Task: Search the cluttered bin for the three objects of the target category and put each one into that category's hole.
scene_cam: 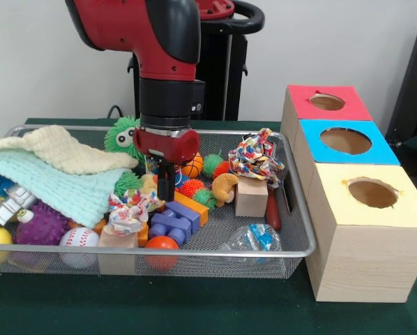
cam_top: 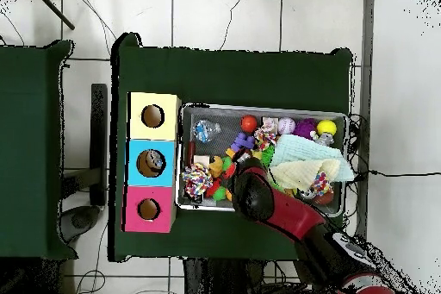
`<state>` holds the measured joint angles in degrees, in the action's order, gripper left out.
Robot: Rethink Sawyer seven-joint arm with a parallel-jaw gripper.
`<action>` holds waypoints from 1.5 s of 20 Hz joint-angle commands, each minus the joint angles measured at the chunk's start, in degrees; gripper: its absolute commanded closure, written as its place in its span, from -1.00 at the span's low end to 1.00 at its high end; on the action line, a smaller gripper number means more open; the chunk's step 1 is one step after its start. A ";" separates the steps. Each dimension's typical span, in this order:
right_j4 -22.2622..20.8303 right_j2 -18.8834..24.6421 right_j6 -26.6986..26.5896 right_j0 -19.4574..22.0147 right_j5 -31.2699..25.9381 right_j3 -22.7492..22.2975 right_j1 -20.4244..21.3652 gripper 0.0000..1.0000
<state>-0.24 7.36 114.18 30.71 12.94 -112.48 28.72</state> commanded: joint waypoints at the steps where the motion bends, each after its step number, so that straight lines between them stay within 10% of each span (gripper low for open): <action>1: -3.79 8.58 9.60 2.70 3.14 2.64 -1.45 1.00; 8: -13.27 16.75 2.75 7.10 -2.90 4.52 -2.45 1.00; 21: -14.56 12.92 4.14 4.67 -2.48 6.86 -1.57 1.00; 22: -14.54 13.05 4.28 4.70 -2.52 6.77 -1.57 -1.00; 30: -16.68 18.07 3.44 7.36 -3.89 8.02 -5.20 -1.00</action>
<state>-13.85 18.22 114.18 36.07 12.94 -111.30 27.07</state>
